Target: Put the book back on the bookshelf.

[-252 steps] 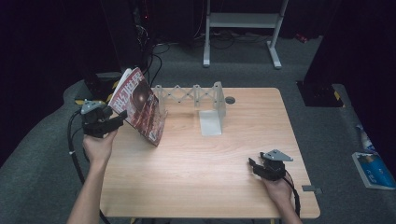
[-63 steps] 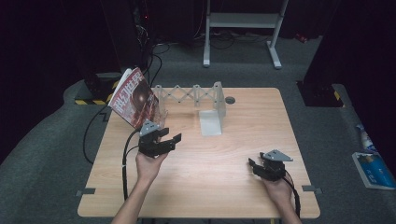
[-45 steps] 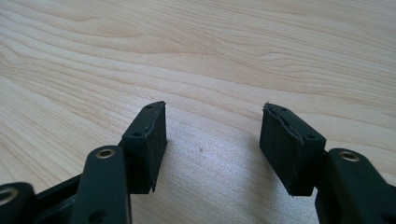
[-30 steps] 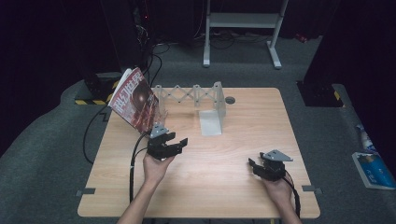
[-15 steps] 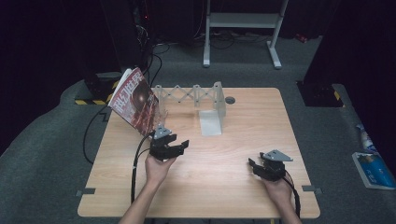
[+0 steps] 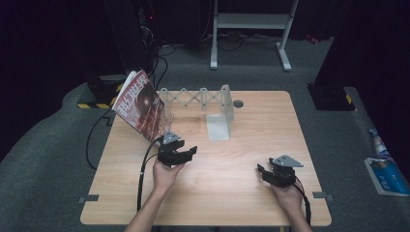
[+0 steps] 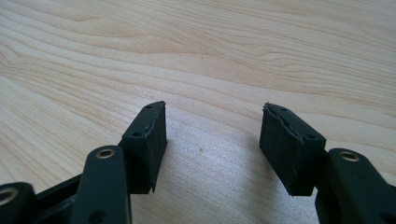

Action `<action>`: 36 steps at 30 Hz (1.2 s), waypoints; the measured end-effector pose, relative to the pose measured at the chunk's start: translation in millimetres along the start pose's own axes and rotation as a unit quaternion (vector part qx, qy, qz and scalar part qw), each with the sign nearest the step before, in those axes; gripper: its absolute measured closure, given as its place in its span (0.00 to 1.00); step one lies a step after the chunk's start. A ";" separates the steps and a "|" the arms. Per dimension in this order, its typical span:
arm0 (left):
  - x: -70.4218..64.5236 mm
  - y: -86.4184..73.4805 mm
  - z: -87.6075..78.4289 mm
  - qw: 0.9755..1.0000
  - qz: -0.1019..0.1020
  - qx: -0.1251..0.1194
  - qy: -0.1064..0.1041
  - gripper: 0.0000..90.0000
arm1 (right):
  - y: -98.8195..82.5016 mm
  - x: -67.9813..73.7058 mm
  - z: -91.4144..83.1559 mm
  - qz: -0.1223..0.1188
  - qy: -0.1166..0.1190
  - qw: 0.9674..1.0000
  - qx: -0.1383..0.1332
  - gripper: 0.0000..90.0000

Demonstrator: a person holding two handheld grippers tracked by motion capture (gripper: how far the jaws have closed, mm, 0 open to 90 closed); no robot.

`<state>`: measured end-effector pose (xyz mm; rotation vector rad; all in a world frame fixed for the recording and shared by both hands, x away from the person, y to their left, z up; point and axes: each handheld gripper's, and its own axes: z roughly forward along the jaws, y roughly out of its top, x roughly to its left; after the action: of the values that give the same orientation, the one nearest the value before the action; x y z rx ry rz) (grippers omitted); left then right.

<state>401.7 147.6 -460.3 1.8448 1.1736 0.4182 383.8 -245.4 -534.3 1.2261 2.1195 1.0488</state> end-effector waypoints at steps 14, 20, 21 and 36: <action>-0.4 -10.4 15.2 1.000 0.009 0.020 0.011 0.43 | 0.0 0.2 -0.1 0.001 0.000 1.000 0.000 0.46; -0.3 -12.4 20.1 0.999 0.013 0.025 0.016 0.43 | 0.0 0.2 -0.1 0.001 0.000 1.000 0.000 0.46; -0.5 -13.0 21.2 0.999 0.013 0.026 0.016 0.43 | -0.1 0.2 -0.1 0.001 0.000 1.000 0.000 0.46; 3.6 -23.4 35.4 0.999 0.007 0.038 0.029 0.43 | -0.1 0.2 -0.1 0.001 0.000 1.000 0.000 0.46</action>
<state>414.1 136.9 -499.6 1.9184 1.2309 0.4424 383.6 -245.3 -534.3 1.2295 2.1190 1.0491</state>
